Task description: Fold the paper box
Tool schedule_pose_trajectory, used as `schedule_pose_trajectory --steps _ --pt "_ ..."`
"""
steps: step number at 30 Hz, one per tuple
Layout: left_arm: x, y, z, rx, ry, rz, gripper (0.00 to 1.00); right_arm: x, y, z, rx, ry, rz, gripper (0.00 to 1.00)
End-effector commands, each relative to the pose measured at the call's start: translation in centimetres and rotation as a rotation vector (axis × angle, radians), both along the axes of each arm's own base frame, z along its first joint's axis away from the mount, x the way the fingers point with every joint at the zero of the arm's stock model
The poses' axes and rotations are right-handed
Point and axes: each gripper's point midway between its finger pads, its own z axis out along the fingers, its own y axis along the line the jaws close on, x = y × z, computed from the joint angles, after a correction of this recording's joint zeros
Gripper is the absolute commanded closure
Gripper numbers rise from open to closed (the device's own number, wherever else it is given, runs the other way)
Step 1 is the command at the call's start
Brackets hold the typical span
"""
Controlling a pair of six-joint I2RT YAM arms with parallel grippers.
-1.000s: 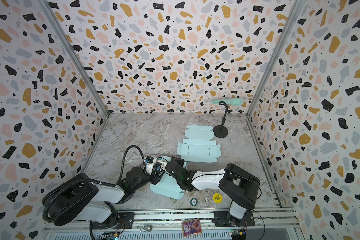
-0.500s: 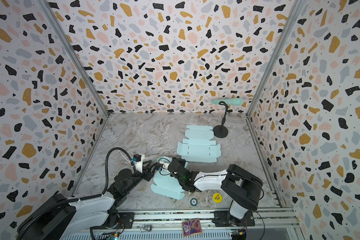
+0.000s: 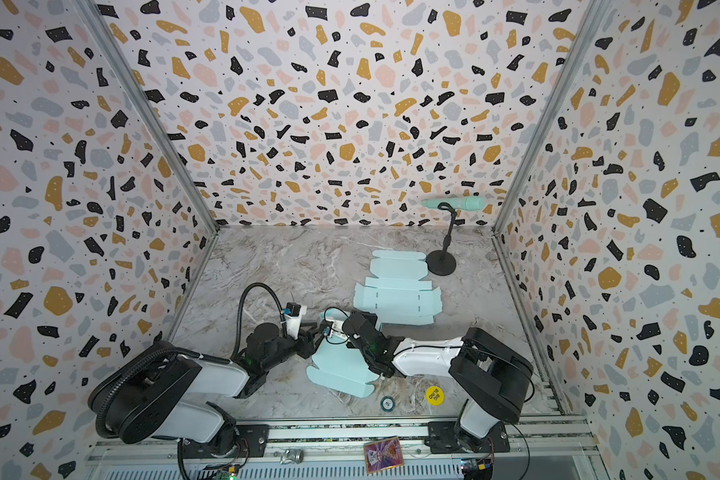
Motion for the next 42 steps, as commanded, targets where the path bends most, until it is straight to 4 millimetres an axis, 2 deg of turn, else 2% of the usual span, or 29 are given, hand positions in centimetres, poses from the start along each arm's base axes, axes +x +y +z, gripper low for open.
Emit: schedule_pose_trajectory --steps 1,8,15,19,27,31,37,42 --pt "1.1 -1.5 1.9 -0.02 -0.084 -0.048 0.46 -1.4 -2.3 -3.9 -0.15 0.108 0.014 0.78" --pt "1.9 -2.4 1.5 0.012 -0.095 -0.069 0.46 -2.0 -1.9 -4.7 -0.174 0.113 0.036 0.78" --pt "2.3 -4.4 0.7 0.05 -0.108 -0.135 0.45 -2.2 -1.5 -4.4 -0.166 0.108 0.052 0.78" --pt "2.3 -4.6 0.9 0.051 -0.119 -0.146 0.53 -2.3 -1.5 -4.4 -0.168 0.109 0.053 0.78" --pt "1.1 -4.7 0.8 0.07 -0.12 -0.144 0.82 -2.2 -1.1 -4.6 -0.164 0.112 0.055 0.8" --pt "1.0 -5.0 0.6 0.076 -0.125 -0.141 0.83 -2.4 -0.4 -4.2 -0.149 0.109 0.067 0.8" --pt "1.5 -5.1 1.1 0.077 -0.168 -0.08 0.83 -3.6 0.6 -4.9 -0.153 0.126 0.085 0.77" --pt "1.9 -5.0 0.6 0.112 -0.202 -0.02 0.83 -4.5 1.6 -5.3 -0.123 0.163 0.087 0.74"
